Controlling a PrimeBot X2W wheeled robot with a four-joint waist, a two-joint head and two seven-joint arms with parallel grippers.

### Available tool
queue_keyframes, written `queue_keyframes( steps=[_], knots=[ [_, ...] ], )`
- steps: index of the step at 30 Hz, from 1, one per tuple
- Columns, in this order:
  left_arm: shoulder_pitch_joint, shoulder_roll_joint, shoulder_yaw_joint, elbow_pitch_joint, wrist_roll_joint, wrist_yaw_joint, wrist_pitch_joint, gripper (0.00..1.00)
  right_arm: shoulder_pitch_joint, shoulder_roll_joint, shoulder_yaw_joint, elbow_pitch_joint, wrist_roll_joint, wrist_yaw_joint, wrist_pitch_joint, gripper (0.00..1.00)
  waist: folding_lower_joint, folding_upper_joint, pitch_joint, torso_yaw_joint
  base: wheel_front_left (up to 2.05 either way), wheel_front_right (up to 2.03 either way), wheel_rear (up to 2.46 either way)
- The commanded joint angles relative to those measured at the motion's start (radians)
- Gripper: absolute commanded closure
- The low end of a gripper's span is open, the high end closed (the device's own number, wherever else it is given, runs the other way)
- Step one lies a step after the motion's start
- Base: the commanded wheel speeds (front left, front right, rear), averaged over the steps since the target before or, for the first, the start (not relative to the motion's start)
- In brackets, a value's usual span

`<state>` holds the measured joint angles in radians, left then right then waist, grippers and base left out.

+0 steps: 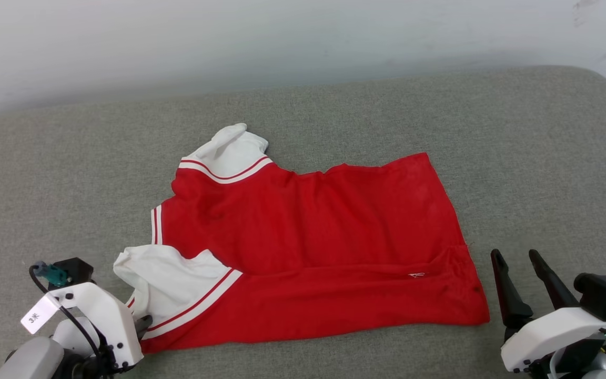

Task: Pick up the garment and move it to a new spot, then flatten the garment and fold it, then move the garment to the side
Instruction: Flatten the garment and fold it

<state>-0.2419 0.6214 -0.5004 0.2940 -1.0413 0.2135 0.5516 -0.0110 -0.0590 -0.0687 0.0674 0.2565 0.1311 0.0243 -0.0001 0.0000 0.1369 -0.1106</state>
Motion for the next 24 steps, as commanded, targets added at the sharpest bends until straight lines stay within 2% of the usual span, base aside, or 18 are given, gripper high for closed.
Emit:
queue_keyframes(
  steps=[1,6,9,13,15,16,17,24],
  knots=[
    [0.019,-0.040,-0.033,0.019,-0.004,-0.018,0.006,1.00,-0.010,-0.004,-0.012,0.008,0.006,-0.001,0.011,0.00,0.0001,0.0000,-0.006,0.003,0.00,0.00,0.00],
    [0.018,-0.025,-0.020,-0.014,0.017,-0.024,-0.042,1.00,-0.011,-0.044,-0.035,0.046,0.040,-0.001,0.088,0.00,0.0001,0.0000,-0.033,0.021,0.00,0.00,0.00],
    [0.020,-0.011,-0.010,-0.054,0.031,-0.013,-0.068,1.00,-0.019,-0.086,-0.028,0.078,0.072,-0.001,0.187,0.00,0.0001,0.0000,-0.043,0.034,0.00,0.00,0.00],
    [0.033,0.000,-0.004,-0.114,0.046,0.002,-0.090,1.00,-0.036,-0.140,0.008,0.110,0.129,-0.001,0.357,0.00,0.0001,0.0000,-0.046,0.055,0.00,0.00,0.00],
    [0.032,0.009,0.001,-0.147,0.054,0.014,-0.097,1.00,-0.045,-0.161,0.030,0.118,0.152,-0.001,0.425,0.00,0.0001,0.0000,-0.043,0.066,0.00,0.00,0.00],
    [0.032,0.009,0.001,-0.147,0.054,0.014,-0.097,1.00,-0.045,-0.161,0.030,0.118,0.152,-0.001,0.425,0.00,0.0001,0.0000,-0.043,0.066,0.00,0.00,0.00],
    [0.036,0.014,0.002,-0.171,0.059,0.021,-0.100,1.00,-0.059,-0.178,0.051,0.126,0.168,-0.001,0.479,0.00,0.0001,0.0000,-0.037,0.077,0.00,0.00,0.00],
    [0.038,0.015,0.006,-0.223,0.068,0.033,-0.116,1.00,-0.123,-0.199,0.135,0.197,0.209,-0.001,0.586,0.00,0.0001,0.0000,-0.005,0.095,0.00,0.00,0.00]
  ],
)
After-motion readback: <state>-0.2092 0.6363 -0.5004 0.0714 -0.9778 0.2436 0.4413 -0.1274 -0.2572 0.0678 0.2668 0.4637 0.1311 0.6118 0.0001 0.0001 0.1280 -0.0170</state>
